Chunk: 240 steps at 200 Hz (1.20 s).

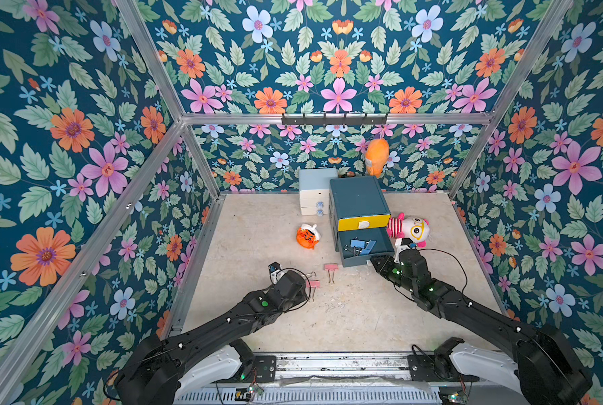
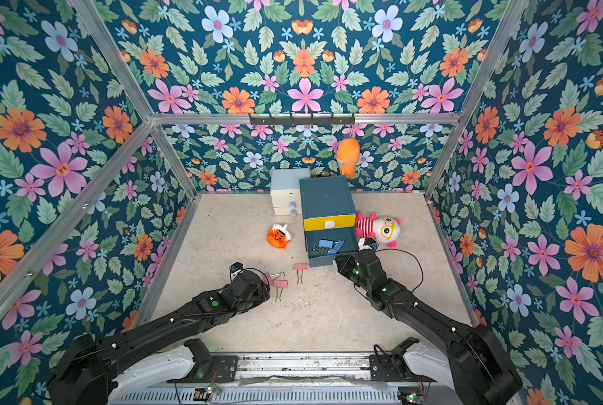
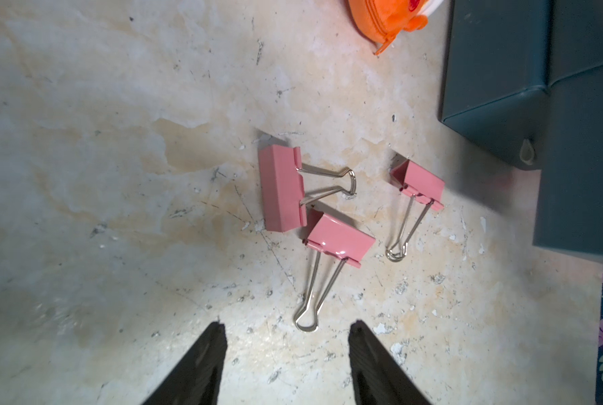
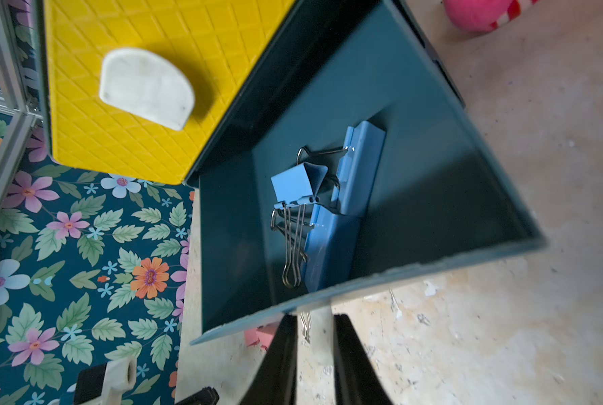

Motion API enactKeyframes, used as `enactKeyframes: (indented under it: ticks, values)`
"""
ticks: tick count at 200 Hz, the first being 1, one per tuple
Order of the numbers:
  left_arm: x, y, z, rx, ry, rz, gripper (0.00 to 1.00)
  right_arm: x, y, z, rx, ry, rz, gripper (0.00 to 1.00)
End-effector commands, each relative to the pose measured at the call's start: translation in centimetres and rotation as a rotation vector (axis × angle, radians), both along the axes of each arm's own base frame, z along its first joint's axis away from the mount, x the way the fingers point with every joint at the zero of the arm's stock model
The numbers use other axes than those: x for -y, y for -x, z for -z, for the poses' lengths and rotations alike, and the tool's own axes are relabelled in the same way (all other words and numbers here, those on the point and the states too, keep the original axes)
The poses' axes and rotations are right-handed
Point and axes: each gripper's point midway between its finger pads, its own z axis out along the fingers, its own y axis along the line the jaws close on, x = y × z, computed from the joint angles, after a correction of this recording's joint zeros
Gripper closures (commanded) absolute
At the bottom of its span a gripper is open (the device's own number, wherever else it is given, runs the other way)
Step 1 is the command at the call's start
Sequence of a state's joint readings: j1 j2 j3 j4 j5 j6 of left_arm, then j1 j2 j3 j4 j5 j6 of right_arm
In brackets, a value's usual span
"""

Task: Put the binder clips in the drawer according to color
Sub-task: Close the drawer in the storage box.

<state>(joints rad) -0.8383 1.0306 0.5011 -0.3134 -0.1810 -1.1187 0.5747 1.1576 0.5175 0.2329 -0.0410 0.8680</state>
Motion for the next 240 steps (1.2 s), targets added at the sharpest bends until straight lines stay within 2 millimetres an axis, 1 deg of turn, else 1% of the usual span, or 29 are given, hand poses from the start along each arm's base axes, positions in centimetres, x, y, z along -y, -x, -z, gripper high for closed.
enactKeyframes:
  ticks: [1, 44, 68, 106, 135, 179, 206, 221, 240]
  values:
    - [0.2, -0.3, -0.2, 0.010, 0.010, -0.002, 0.39, -1.0, -1.6, -1.9, 0.078, -0.027, -0.019, 0.78]
    - [0.1, -0.2, 0.2, 0.004, 0.008, -0.009, 0.39, -2.1, -4.8, -1.8, 0.093, -0.039, -0.006, 0.79]
    - [0.1, -0.1, 0.2, 0.004, 0.013, -0.010, 0.39, -2.5, -6.4, -2.2, 0.123, -0.047, 0.014, 0.80]
    - [0.0, -0.1, 0.1, 0.010, 0.015, -0.015, 0.39, -2.7, -8.2, -2.3, 0.159, -0.062, 0.058, 0.80]
    - [-0.2, -0.1, 0.0, 0.015, 0.015, -0.020, 0.40, -2.9, -9.2, -2.1, 0.177, -0.085, 0.086, 0.81]
    - [-0.2, -0.1, -0.2, 0.019, 0.019, -0.019, 0.40, -3.1, -10.2, -1.9, 0.190, -0.129, 0.118, 0.81]
    - [-0.1, -0.2, -0.3, 0.022, 0.020, -0.020, 0.40, -3.2, -10.5, -1.6, 0.179, -0.146, 0.130, 0.81]
    - [-0.2, -0.2, -0.3, 0.022, 0.019, -0.020, 0.40, -3.1, -10.3, -1.5, 0.177, -0.156, 0.134, 0.81]
    - [-0.3, -0.2, -0.3, 0.023, 0.016, -0.022, 0.39, -1.9, -9.2, -1.5, 0.176, -0.162, 0.170, 0.78]
